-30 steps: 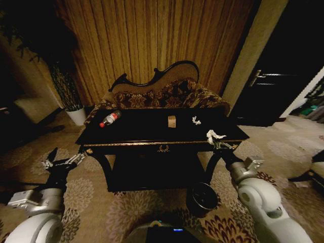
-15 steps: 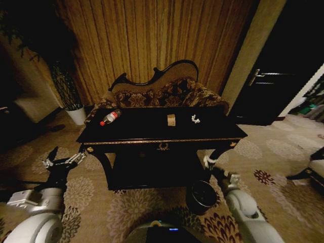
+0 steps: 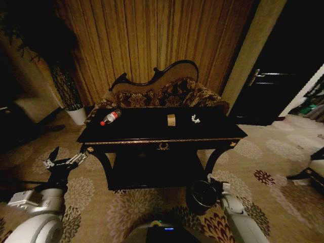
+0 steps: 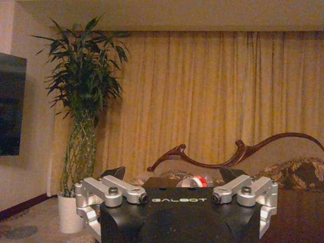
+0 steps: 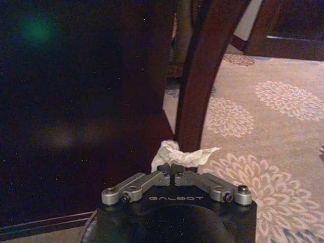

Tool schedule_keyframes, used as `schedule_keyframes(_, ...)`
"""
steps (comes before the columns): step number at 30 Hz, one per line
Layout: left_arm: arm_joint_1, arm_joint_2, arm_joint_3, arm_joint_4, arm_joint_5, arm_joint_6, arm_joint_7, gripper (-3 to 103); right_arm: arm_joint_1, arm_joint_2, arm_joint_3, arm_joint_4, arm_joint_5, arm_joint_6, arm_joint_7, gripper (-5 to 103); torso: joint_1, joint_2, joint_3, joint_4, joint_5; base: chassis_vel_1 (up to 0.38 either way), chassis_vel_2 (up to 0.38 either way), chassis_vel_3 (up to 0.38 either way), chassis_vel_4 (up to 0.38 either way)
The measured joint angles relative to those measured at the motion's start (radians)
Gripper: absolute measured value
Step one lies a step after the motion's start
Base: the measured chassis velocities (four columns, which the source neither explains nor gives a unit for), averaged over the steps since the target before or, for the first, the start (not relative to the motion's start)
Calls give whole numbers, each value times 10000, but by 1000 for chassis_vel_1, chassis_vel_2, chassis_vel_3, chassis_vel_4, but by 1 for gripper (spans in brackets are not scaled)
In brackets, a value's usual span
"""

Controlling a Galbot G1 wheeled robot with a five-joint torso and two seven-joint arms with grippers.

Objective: Move to the front of the table and place the trash on the table into the trash bin.

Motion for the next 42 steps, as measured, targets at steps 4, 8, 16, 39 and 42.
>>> schedule_keyframes(4,7,-13,1,0,2,0,3,100,-39,14,35,-171,-349,286,-1,0,0,0,-1,0,-1,0,0,0,0)
schedule_keyframes(8,15,-32,9,0,8,0,10,100,-174,85,92,-81,-519,420,-29,16,-1,0,-1,-2,0,0,0,0,0)
schedule_keyframes(16,127,-70,-47,0,20,-38,209,100,-258,76,213,57,-376,490,-42,44,-1,1,-1,0,0,0,0,0,0)
schedule_keyframes(39,28,-77,-1,6,35,-53,242,100,-516,-145,347,412,232,527,-59,100,-1,0,-1,-1,2,0,0,0,0)
schedule_keyframes(42,29,-90,-39,6,29,-58,237,100,-753,-291,582,1510,1028,161,26,100,-1,0,0,1,2,0,0,0,0)
